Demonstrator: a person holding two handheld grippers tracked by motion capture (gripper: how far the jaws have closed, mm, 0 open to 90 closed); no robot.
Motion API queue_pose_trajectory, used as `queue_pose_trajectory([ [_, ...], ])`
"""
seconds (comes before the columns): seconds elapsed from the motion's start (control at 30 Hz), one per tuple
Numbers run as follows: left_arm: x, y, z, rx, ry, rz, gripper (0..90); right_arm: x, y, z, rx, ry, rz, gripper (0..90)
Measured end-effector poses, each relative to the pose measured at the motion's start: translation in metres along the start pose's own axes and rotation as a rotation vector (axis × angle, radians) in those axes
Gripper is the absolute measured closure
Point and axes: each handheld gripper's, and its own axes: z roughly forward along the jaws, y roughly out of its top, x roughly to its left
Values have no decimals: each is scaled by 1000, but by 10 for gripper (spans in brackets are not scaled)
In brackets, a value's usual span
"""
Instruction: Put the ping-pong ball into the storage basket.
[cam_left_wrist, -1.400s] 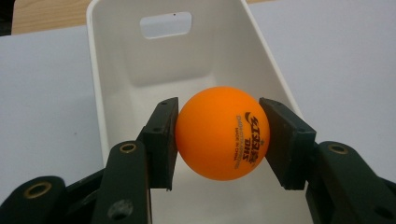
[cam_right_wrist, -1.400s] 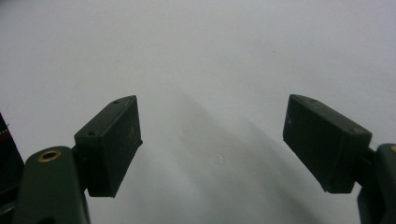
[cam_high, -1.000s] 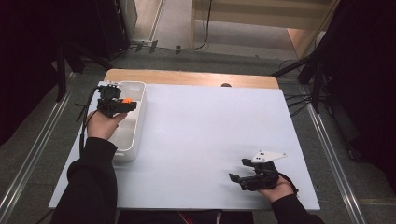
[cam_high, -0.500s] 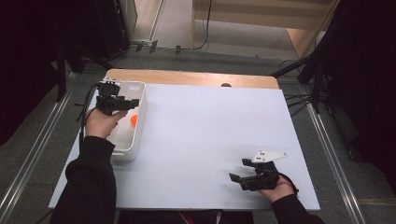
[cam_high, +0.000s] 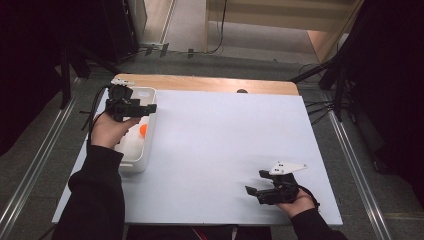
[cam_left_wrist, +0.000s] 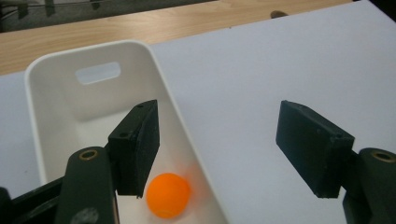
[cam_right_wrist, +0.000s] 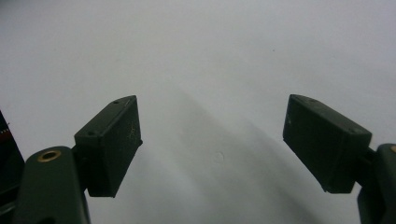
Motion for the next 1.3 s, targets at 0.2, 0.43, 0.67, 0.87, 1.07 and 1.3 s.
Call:
queue_pose_trajectory([
  [0.2,-8,1,2,-4,-108,5,273,0,0,0,2,0,0,181],
  [0.43,-23,3,7,8,-136,45,273,1,-1,-1,4,1,4,180],
  [0.67,-35,3,15,26,-154,79,273,1,-2,-2,3,-4,9,181],
  [0.87,-43,3,18,26,-196,105,273,0,-3,-2,2,-5,5,181],
  [1.07,-50,0,25,37,-209,126,273,0,-3,-2,1,-5,6,181],
  [1.3,-57,-2,26,43,-223,151,273,0,-3,-3,0,-3,6,181],
])
